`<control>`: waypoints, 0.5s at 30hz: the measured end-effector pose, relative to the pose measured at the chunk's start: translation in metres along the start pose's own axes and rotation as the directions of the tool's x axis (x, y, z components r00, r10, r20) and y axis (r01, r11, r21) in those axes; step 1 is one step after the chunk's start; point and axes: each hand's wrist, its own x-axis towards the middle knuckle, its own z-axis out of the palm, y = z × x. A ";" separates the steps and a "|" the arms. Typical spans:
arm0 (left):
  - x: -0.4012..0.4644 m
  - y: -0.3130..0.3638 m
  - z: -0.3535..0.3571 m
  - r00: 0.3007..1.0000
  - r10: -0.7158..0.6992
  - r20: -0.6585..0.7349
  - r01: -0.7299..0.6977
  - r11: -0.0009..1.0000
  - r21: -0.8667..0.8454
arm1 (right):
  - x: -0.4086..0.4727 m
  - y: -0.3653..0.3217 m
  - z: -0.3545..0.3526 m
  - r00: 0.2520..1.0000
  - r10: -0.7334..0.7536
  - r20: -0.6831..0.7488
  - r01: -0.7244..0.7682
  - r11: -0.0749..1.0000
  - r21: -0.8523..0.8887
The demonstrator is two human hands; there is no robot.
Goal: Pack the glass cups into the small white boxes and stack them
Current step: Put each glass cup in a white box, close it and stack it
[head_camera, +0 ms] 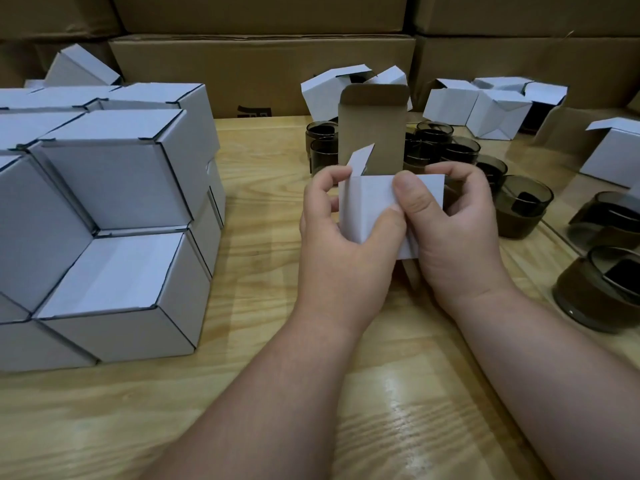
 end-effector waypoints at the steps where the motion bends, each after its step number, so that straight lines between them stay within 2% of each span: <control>1: 0.000 0.000 0.000 1.000 0.004 0.001 -0.004 1.000 0.001 | 0.000 0.000 0.000 1.000 0.012 0.002 -0.012 1.000 0.006; 4: 0.000 0.001 -0.002 0.999 0.025 0.021 -0.025 1.000 -0.009 | 0.001 -0.001 -0.001 0.999 0.041 0.031 -0.042 0.999 0.018; 9: 0.002 0.001 -0.007 0.991 0.010 0.130 -0.006 0.999 -0.033 | 0.002 -0.003 -0.005 0.994 0.049 0.099 -0.052 0.998 0.029; 15: 0.003 -0.001 -0.009 0.987 0.012 0.162 -0.005 0.999 -0.042 | 0.004 -0.003 -0.009 0.984 0.055 0.167 -0.056 0.998 0.003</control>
